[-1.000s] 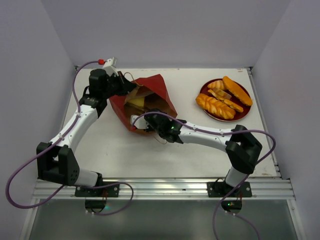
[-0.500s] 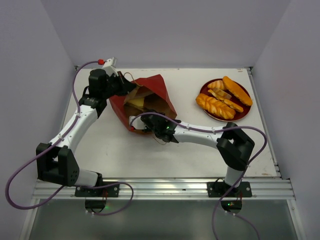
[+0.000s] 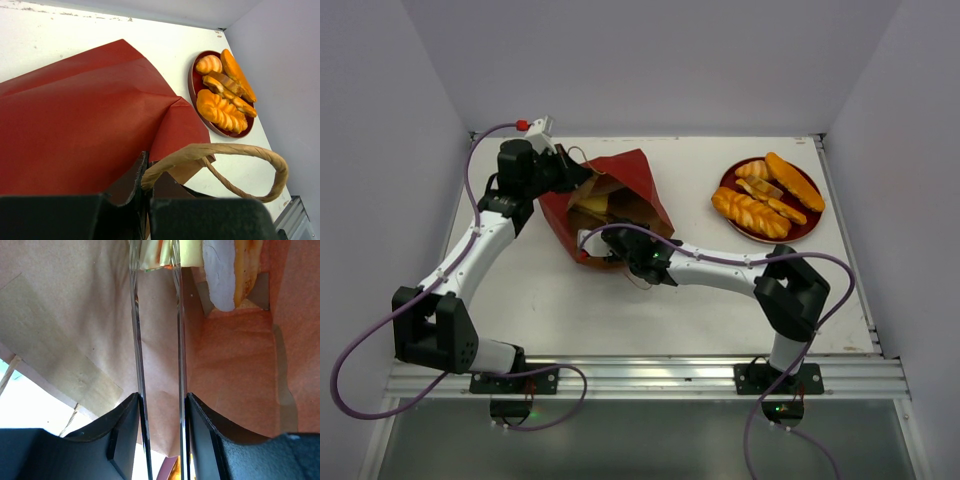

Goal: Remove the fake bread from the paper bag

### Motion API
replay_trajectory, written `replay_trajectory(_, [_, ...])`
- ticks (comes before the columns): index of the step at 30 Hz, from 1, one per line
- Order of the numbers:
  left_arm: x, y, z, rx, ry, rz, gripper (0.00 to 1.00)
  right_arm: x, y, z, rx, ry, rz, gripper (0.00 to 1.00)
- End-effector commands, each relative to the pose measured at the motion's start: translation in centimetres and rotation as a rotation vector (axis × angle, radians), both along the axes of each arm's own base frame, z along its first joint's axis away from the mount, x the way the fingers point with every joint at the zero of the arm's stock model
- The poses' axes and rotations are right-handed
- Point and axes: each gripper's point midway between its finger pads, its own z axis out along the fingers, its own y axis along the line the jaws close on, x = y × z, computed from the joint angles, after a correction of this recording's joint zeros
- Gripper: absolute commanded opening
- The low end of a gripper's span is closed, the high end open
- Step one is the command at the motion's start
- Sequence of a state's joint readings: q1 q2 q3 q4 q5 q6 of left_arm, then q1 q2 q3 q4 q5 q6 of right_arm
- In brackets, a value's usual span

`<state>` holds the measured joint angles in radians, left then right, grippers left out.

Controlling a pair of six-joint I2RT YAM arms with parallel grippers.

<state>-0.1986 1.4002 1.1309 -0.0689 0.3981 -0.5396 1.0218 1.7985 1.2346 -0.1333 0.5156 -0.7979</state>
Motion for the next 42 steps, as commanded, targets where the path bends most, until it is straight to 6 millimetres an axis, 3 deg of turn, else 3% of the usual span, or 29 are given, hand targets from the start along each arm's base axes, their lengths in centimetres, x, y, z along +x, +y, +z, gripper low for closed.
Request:
replay_trajectory(1, [-0.5,0.0,1.6,-0.026,-0.040,-0.011,0.00,0.7,0.4,4.9,0.113,-0.101,-0.023,0.45])
replay_trajectory(9, [-0.4,0.0,1.7,-0.029,-0.043,-0.010,0.00,0.3,0.2,6.0,0.133,-0.108,-0.015,0.45])
replay_trajectory(25, [-0.5,-0.1,1.9,-0.029,-0.048,-0.015,0.00,0.5,1.0,3.6,0.093,-0.067,-0.015,0.46])
replay_trajectory(33, [-0.6,-0.1,1.8,-0.029,-0.046,-0.017,0.00,0.1,1.3,3.8,0.108,-0.055,-0.011,0.46])
replay_trajectory(42, [-0.6,-0.1,2.0,-0.029,-0.051,-0.019,0.00,0.7,1.6,1.9,0.068,-0.049,-0.024,0.46])
